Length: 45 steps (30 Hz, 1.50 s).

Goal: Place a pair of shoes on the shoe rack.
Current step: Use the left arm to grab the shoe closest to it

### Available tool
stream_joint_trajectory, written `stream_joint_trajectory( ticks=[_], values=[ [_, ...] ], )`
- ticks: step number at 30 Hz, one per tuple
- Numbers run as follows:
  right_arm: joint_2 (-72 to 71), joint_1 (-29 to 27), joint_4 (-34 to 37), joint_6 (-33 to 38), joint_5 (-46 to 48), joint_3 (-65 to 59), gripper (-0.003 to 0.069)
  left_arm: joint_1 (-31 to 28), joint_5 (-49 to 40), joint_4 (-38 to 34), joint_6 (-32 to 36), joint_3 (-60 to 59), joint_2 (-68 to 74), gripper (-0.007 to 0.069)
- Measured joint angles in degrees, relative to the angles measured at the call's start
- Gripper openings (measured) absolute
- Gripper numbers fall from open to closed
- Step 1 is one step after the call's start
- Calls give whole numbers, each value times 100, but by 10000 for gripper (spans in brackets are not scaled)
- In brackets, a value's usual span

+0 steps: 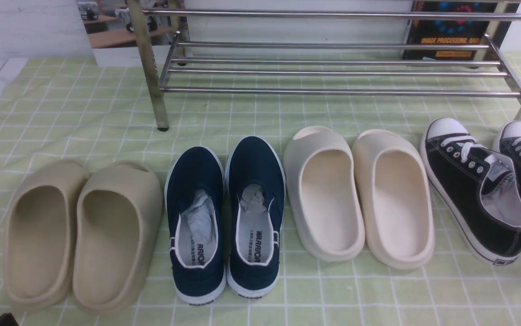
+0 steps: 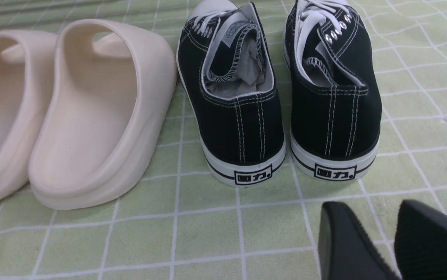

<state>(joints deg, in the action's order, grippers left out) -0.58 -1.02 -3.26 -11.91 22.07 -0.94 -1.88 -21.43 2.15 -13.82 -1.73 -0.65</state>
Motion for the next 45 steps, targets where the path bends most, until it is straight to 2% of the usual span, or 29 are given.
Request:
stream_joint_trajectory(
  ticks=[10, 16, 19, 23, 28, 42, 45],
  values=[
    [0, 0, 0, 0, 0, 0, 239, 0, 335, -528, -395, 0, 0, 239],
    [0, 0, 0, 0, 0, 0, 239, 0, 335, -528, -395, 0, 0, 239],
    [0, 0, 0, 0, 0, 0, 239, 0, 575, -1378, -1023, 0, 0, 239],
    [0, 0, 0, 0, 0, 0, 239, 0, 832, -3000, -2121, 0, 0, 239],
    [0, 0, 0, 0, 0, 0, 239, 0, 1253, -4013, -2489, 0, 0, 239],
    [0, 0, 0, 0, 0, 0, 239, 0, 1452, -4225, -2508, 5, 0, 239],
    [0, 0, 0, 0, 0, 0, 239, 0, 1440, -4206, -2182, 245, 0, 239]
  ],
)
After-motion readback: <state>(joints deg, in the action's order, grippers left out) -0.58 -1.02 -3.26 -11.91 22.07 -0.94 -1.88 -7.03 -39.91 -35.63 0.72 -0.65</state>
